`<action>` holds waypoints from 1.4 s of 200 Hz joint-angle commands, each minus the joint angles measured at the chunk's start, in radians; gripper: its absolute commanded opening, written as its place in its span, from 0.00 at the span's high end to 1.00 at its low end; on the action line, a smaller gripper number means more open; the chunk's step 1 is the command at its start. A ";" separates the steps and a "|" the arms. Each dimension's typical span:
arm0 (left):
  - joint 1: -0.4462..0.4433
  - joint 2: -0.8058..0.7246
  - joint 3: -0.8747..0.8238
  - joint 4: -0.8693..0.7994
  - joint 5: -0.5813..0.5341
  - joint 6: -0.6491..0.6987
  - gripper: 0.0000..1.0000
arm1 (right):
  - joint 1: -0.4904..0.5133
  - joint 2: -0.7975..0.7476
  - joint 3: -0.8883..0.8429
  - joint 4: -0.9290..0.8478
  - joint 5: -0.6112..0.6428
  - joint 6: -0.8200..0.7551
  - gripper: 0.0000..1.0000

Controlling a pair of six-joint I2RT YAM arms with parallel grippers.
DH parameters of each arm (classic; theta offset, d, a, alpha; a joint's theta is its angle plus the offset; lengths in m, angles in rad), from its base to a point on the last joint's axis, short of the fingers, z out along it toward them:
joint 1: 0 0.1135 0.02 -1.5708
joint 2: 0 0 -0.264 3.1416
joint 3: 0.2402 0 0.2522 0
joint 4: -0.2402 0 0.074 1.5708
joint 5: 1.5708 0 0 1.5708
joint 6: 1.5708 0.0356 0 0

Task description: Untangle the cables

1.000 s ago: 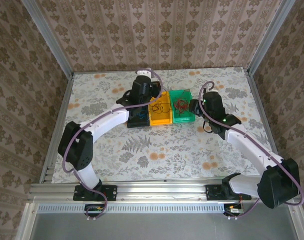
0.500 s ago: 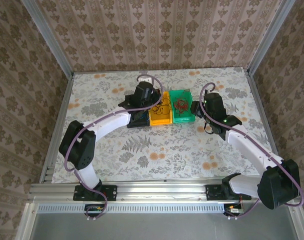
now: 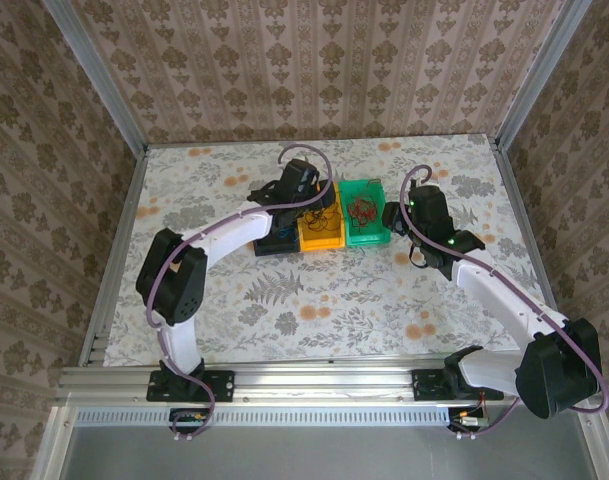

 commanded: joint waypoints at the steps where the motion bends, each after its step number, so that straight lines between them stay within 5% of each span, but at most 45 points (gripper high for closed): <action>1: 0.006 -0.076 0.003 -0.002 -0.059 0.015 0.05 | -0.004 -0.026 -0.006 -0.029 0.013 -0.007 0.42; 36: 0.037 -0.195 -0.112 0.007 -0.166 -0.016 0.05 | -0.018 -0.022 0.001 -0.042 0.034 -0.029 0.42; 91: 0.168 -0.566 -0.474 -0.218 -0.603 -0.005 0.00 | -0.208 -0.087 -0.084 -0.061 0.151 -0.121 0.39; 122: 0.269 -0.741 -0.642 -0.309 -0.805 0.059 0.00 | -0.230 -0.123 -0.300 0.253 0.254 -0.198 0.23; 128: 0.294 -0.762 -0.678 -0.273 -0.804 0.111 0.00 | -0.230 -0.120 -0.354 0.349 0.268 -0.197 0.03; 132: 0.303 -0.772 -0.706 -0.226 -0.808 0.157 0.00 | -0.230 -0.113 -0.385 0.411 0.277 -0.198 0.00; 159: 0.338 -0.753 -0.843 0.099 -0.842 0.377 0.00 | -0.230 0.016 -0.428 0.617 0.292 -0.265 0.00; 185: 0.384 -0.643 -0.788 0.137 -0.815 0.403 0.00 | -0.229 0.159 -0.410 0.770 0.283 -0.323 0.00; 211: 0.418 -0.516 -0.825 0.418 -0.677 0.569 0.00 | -0.263 0.282 -0.471 1.059 0.138 -0.406 0.00; 222: 0.429 -0.470 -0.837 0.459 -0.666 0.558 0.00 | -0.268 0.270 -0.451 0.977 0.062 -0.417 0.00; 236: 0.447 -0.432 -0.866 0.536 -0.641 0.555 0.00 | -0.282 0.335 -0.492 1.139 -0.036 -0.446 0.00; 280: 0.490 -0.416 -0.897 0.695 -0.430 0.635 0.00 | -0.311 0.323 -0.480 1.079 -0.074 -0.422 0.00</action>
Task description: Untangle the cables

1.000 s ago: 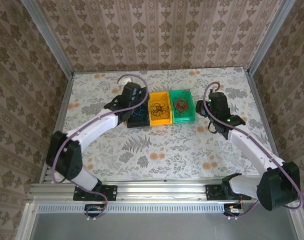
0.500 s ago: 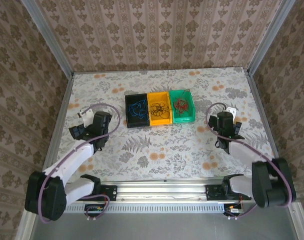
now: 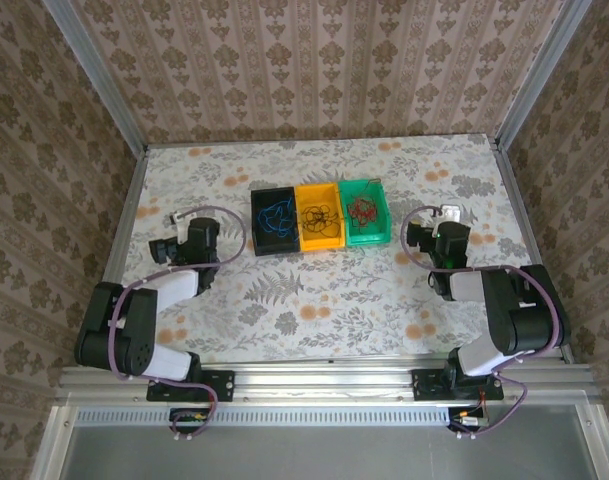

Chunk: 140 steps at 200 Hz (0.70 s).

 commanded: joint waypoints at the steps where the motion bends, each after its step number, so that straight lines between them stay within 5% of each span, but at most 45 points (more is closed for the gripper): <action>1: 0.036 0.012 0.003 0.152 0.165 0.082 0.00 | -0.008 0.004 -0.005 0.075 -0.073 -0.019 0.00; 37: 0.144 -0.002 -0.067 0.292 0.374 0.126 0.00 | -0.008 0.001 -0.004 0.072 -0.073 -0.019 0.00; 49: 0.214 0.067 -0.147 0.541 0.487 0.116 0.00 | -0.008 0.003 -0.004 0.073 -0.073 -0.018 0.00; 59: 0.215 0.028 -0.115 0.397 0.509 0.082 0.00 | -0.008 0.003 -0.005 0.074 -0.073 -0.019 0.00; 79: 0.211 0.106 -0.157 0.527 0.632 0.139 0.00 | -0.008 0.002 -0.004 0.073 -0.073 -0.019 0.00; 87: 0.199 0.170 -0.173 0.710 0.592 0.179 0.00 | -0.008 0.002 -0.004 0.074 -0.073 -0.019 0.00; 98: 0.208 0.106 -0.134 0.500 0.605 0.129 0.00 | -0.007 0.001 -0.003 0.073 -0.072 -0.019 0.00; 140: 0.201 0.130 -0.133 0.544 0.583 0.143 0.00 | 0.004 0.003 -0.003 0.073 -0.057 -0.028 0.00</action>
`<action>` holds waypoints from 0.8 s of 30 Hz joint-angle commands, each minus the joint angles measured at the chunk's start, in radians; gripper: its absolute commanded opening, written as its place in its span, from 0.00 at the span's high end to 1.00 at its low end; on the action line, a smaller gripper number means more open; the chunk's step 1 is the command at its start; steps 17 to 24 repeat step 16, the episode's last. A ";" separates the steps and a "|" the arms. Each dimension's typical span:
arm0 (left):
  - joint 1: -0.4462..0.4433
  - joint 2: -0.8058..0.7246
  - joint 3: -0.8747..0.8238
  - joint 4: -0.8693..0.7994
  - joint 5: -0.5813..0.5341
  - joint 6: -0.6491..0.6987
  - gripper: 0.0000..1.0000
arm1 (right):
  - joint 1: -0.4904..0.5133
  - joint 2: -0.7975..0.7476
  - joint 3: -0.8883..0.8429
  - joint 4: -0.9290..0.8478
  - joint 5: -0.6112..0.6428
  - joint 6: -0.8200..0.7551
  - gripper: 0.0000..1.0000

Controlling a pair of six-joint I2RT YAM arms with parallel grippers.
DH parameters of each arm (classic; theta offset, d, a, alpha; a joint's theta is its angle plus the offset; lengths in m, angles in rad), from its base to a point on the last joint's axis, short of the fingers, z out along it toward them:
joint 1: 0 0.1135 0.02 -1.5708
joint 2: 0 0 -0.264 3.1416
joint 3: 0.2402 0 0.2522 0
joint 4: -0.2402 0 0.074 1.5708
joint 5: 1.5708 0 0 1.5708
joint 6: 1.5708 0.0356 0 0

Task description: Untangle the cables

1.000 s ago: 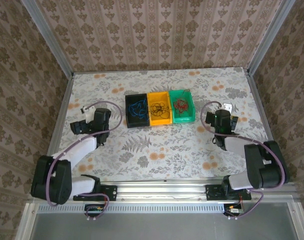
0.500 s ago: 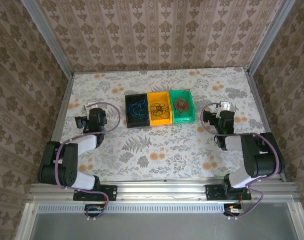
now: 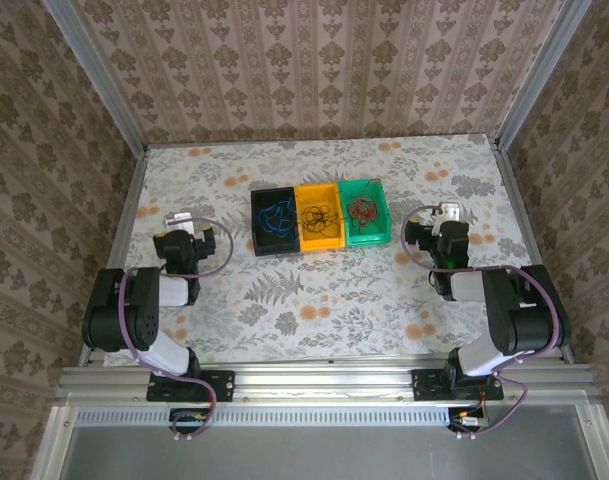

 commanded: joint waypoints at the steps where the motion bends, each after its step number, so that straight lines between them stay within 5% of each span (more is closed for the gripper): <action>1: -0.004 -0.004 0.012 0.041 0.028 0.015 0.00 | 0.011 0.002 -0.003 0.033 -0.002 -0.016 0.00; 24: -0.005 -0.001 0.015 0.047 0.026 0.025 0.00 | 0.004 0.004 0.003 0.023 -0.037 -0.019 0.00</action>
